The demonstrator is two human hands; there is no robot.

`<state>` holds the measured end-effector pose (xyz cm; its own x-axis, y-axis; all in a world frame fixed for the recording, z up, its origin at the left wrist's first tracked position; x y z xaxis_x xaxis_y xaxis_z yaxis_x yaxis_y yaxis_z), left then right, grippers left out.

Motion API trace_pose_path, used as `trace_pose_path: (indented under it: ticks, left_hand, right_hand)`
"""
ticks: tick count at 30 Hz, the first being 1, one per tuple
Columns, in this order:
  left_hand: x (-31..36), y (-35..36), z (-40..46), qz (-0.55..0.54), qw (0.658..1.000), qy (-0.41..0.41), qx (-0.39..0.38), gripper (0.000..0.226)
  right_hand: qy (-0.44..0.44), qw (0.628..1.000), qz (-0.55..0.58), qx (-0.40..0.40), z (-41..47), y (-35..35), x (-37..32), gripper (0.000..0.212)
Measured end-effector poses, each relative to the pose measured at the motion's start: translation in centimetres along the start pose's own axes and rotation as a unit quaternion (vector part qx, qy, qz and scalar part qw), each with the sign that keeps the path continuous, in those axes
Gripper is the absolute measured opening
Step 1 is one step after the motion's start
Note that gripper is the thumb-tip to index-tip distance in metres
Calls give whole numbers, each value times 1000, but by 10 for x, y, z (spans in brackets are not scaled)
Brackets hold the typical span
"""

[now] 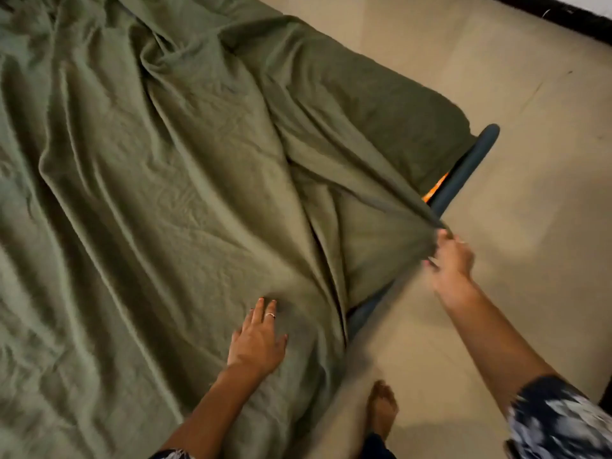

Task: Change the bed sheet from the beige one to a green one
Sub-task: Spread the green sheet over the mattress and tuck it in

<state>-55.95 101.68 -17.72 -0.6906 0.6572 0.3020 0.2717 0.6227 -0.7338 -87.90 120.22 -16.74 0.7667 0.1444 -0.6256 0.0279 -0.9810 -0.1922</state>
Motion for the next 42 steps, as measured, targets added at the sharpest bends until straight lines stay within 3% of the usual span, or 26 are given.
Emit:
trace_pose_path:
  ticks: [3,5,10,12,15,17,19,22,25,27,31,34,37,39,42]
  left_hand:
    - [50,-5,13,-1,1000,7,11,70]
    - [87,-8,29,-2,1000,26,10,69]
    - [174,-22,69,7,997,75,19,68]
    - [200,-28,83,24,995,93,31,66]
    - [235,-38,101,28,990,118,68,62]
    - [251,-54,112,-53,985,113,120,58]
    - [269,-74,119,-209,957,96,176,50]
    - [306,-104,129,-325,920,93,199,46]
    - [336,-128,144,-350,918,94,161,60]
    - [348,-134,155,-301,939,108,130,64]
    - [353,-155,166,-177,960,111,188,41]
    - [360,-163,164,-122,961,142,201,33]
    - [364,-156,168,-153,955,209,148,50]
    - [357,-163,166,-182,949,214,146,67]
    - [350,-179,156,-177,949,199,169,63]
  right_hand:
    - [17,993,46,105,35,-112,-38,8]
    - [61,992,72,81,59,-137,-43,16]
    - [234,957,50,-161,64,-83,-43,33]
    - [243,944,32,-221,54,-57,-46,38]
    - [199,949,-18,-245,57,-38,-60,27]
    - [174,933,-41,-313,46,-23,-72,19]
    - [162,900,-69,-398,22,-11,-80,22]
    - [165,854,10,-493,-4,-7,-97,32]
    - [165,853,56,-492,1,-11,-124,61]
    - [178,858,43,-479,7,-11,-128,60]
    - [258,873,19,-413,28,-7,-110,82]
    - [292,905,-43,-307,72,-10,-98,84]
    - [306,892,-35,-331,91,22,-115,78]
    - [272,905,-27,-326,111,51,-143,79]
    - [184,924,-34,-334,128,102,-210,64]
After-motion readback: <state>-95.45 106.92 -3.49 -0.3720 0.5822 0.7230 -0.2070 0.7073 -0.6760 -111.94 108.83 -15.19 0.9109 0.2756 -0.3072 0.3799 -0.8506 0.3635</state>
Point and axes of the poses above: each hand's wrist, its own z-axis towards the middle knuckle, its own y-axis out of the palm, x = y × z, the point moved 9 cm from there along z, towards the middle knuckle, and after that the axes turned 12 degrees about y, right-handed, at the moved point
